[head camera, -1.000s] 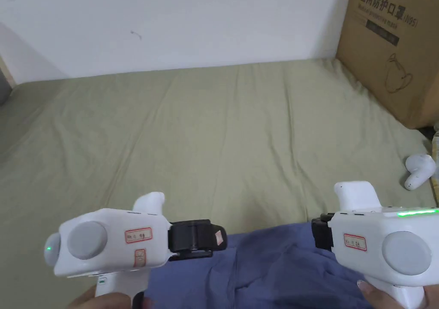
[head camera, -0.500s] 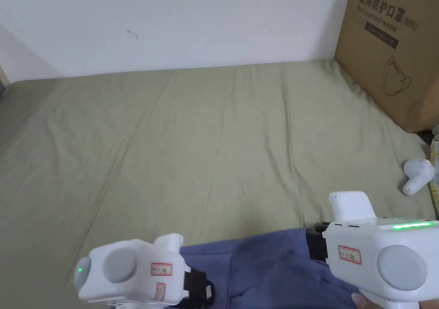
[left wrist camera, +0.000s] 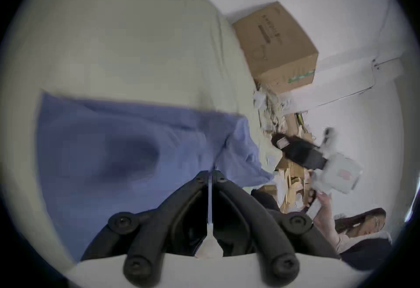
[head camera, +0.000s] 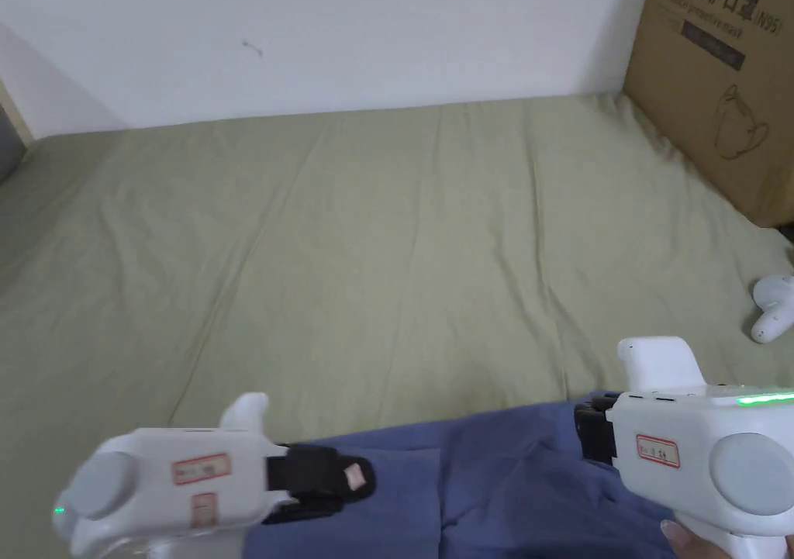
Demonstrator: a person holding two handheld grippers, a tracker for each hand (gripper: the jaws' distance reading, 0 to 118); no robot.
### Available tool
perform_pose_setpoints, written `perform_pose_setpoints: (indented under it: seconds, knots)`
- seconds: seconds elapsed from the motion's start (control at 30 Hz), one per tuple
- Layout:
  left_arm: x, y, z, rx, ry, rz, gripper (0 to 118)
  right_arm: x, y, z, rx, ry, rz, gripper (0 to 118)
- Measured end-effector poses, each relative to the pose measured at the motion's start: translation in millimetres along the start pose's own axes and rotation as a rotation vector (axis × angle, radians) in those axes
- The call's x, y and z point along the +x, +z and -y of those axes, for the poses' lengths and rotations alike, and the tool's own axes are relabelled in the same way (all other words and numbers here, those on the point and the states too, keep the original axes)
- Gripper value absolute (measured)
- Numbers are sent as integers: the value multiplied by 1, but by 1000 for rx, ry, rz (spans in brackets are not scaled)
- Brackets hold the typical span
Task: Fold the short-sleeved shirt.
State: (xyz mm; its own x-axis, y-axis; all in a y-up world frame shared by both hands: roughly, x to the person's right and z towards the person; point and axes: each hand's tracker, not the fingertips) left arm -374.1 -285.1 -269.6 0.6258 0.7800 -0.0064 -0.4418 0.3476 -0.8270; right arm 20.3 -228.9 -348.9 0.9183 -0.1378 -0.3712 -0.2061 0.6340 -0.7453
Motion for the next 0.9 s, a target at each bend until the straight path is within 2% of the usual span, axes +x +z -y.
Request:
perform_pose_setpoints:
  seconds: [0.03, 0.07, 0.1, 0.13, 0.17, 0.2, 0.23, 0.27, 0.33, 0.43, 0.53, 0.63, 0.67, 0.73, 0.83, 0.87, 0.9]
  knots:
    - [-10, 16, -5, 17, 10, 23, 4, 0, 0, -1, 1, 0, 0, 1]
    - [-22, 33, -11, 25, 39, 22, 11, 0, 0, -1, 0, 0, 0, 1]
    - [-32, 50, -14, 44, 76, 20, 24, 0, 0, -2, -1, 0, 0, 1]
    - [-44, 63, -16, 57, 103, 15, 42, 0, 0, -2, -2, 2, 1, 1]
    - [-57, 72, -17, 68, 128, 13, 75, 0, 0, -2, -3, 6, 4, 1]
    - [-69, 79, -16, 66, 140, -4, 97, 0, -1, -2, -5, 9, 8, 1]
    - [-74, 82, -15, 60, 153, -19, 113, -1, -2, -2, -7, 10, 10, 1]
    - [-85, 82, -12, 53, 162, -22, 118, -1, -4, -2, -10, 10, 12, 1]
    - [-106, 77, -8, 60, 191, -15, 118, -2, -8, -1, -21, 6, 15, 1]
    - [-125, 52, -2, -22, 295, 29, 118, -5, -12, 0, -43, -12, 8, 1]
    - [-128, 28, -2, -11, 281, 189, 118, -11, -14, 1, -55, -10, -2, 1]
    - [-128, -4, 6, -109, 389, 385, 118, -16, -16, 1, -66, 15, 2, 1]
    - [-126, -13, 11, -133, 382, 417, 118, -18, -16, 0, -67, 20, 2, 1]
    - [-124, -20, 11, -110, 274, 373, 118, -20, -16, 0, -70, 30, 5, 1]
    - [-138, -18, 9, -81, 340, 427, 115, -21, -17, -1, -71, 37, 6, 1]
    - [-144, -14, 11, -63, 362, 416, 95, -21, -17, -1, -72, 38, 6, 1]
    - [-148, -11, 10, -49, 379, 386, 59, -22, -17, -1, -73, 37, 6, 1]
